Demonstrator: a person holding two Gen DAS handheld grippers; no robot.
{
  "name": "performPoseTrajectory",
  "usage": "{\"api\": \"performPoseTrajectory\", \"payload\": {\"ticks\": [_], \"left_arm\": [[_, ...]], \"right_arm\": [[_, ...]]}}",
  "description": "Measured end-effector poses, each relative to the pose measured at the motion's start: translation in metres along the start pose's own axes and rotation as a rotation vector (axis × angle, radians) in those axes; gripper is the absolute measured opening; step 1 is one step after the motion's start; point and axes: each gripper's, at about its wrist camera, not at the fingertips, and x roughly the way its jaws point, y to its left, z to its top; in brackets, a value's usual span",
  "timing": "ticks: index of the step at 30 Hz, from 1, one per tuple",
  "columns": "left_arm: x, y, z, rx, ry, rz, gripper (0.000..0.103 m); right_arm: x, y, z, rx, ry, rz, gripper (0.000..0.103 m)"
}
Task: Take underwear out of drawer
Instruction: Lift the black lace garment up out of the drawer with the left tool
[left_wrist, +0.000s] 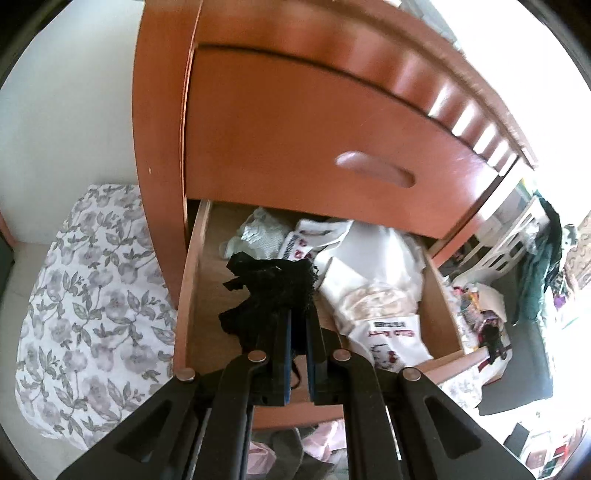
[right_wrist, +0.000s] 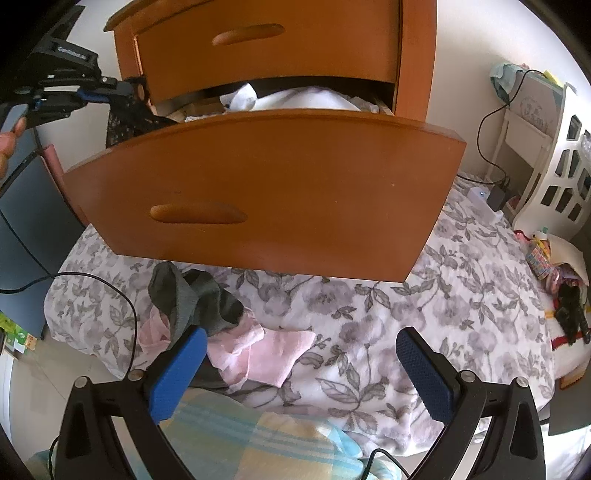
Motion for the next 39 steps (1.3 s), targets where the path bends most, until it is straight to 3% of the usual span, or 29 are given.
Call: {"api": "performPoseTrajectory", "payload": {"ticks": [13, 31, 35, 39], "left_arm": [[-0.065, -0.016, -0.002, 0.025, -0.131, -0.057, 0.006], [-0.191, -0.056, -0.014, 0.142, -0.386, -0.124, 0.006], [-0.202, -0.065, -0.022, 0.177, -0.395, -0.132, 0.006], [-0.188, -0.070, -0.033, 0.194, -0.348, -0.134, 0.006]], "right_arm": [[-0.019, 0.003, 0.000, 0.003, -0.043, 0.007, 0.103], [-0.041, 0.008, -0.002, 0.004, -0.097, 0.020, 0.103], [-0.042, 0.011, -0.002, -0.002, -0.098, 0.024, 0.103], [-0.042, 0.013, -0.004, -0.007, -0.096, 0.029, 0.103]]}}
